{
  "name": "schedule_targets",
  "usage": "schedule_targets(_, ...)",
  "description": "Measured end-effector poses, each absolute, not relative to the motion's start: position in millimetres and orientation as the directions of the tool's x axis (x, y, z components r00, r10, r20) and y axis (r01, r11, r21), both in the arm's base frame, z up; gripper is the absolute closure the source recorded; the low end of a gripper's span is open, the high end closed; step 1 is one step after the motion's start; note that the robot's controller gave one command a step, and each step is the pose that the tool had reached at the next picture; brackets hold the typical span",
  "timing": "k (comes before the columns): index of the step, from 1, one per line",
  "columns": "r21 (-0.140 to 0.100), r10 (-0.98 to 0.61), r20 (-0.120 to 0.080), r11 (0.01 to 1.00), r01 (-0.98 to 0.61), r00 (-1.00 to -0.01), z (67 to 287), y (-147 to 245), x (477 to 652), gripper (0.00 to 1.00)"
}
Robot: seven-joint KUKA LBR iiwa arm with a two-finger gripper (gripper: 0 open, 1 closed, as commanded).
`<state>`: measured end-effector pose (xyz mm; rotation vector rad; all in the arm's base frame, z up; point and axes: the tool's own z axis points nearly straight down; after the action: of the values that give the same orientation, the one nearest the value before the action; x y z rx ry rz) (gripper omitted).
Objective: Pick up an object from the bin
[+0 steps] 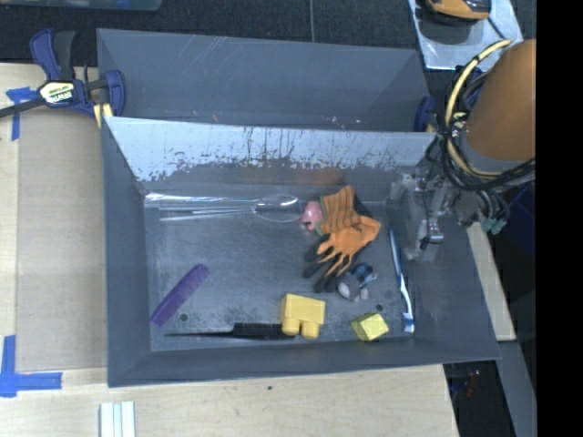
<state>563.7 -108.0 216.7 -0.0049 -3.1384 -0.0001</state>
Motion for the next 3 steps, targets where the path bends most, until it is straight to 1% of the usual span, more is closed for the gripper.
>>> schedule_targets(1, -0.001, 0.0, -0.004, 1.0, 0.0, -1.0, 220, -108, 565.4, 0.0)
schedule_targets(2, -0.003, -0.182, -0.006, 0.983, -0.181, -0.983, 162, -98, 585.4, 0.0)
schedule_targets(3, -0.01, -0.515, -0.013, 0.857, -0.515, -0.857, 150, -80, 610.2, 0.0)
